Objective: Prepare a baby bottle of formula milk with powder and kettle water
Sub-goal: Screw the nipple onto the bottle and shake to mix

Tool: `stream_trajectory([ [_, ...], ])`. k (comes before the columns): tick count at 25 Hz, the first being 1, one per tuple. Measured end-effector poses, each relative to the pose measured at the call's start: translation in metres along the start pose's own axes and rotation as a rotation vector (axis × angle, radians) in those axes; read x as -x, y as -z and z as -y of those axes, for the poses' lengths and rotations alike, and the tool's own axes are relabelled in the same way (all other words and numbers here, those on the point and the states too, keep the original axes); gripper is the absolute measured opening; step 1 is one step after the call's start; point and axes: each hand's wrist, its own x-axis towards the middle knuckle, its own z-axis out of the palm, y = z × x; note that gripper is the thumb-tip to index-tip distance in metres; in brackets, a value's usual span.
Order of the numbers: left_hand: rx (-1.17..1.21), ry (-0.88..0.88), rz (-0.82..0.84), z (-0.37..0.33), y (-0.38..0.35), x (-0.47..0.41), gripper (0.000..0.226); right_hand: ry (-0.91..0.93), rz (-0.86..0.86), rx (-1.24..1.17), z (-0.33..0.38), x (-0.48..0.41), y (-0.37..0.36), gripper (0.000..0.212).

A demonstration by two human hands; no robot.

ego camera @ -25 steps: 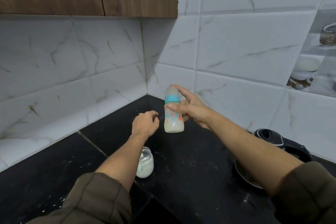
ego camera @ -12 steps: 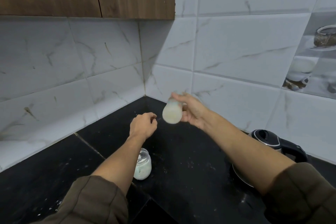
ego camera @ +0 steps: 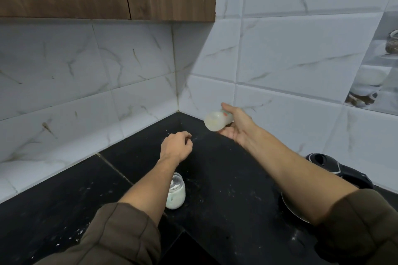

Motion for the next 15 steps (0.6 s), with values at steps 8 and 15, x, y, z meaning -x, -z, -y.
stream_trajectory([
  [8,0.006,0.001,0.002,-0.002,0.002,0.0,0.033,0.013,0.125,0.185,0.004,0.004,-0.002,0.048],
  [15,0.002,0.009,-0.006,-0.001,0.002,-0.002,0.034,0.02,0.321,0.372,0.001,0.012,0.002,0.048],
])
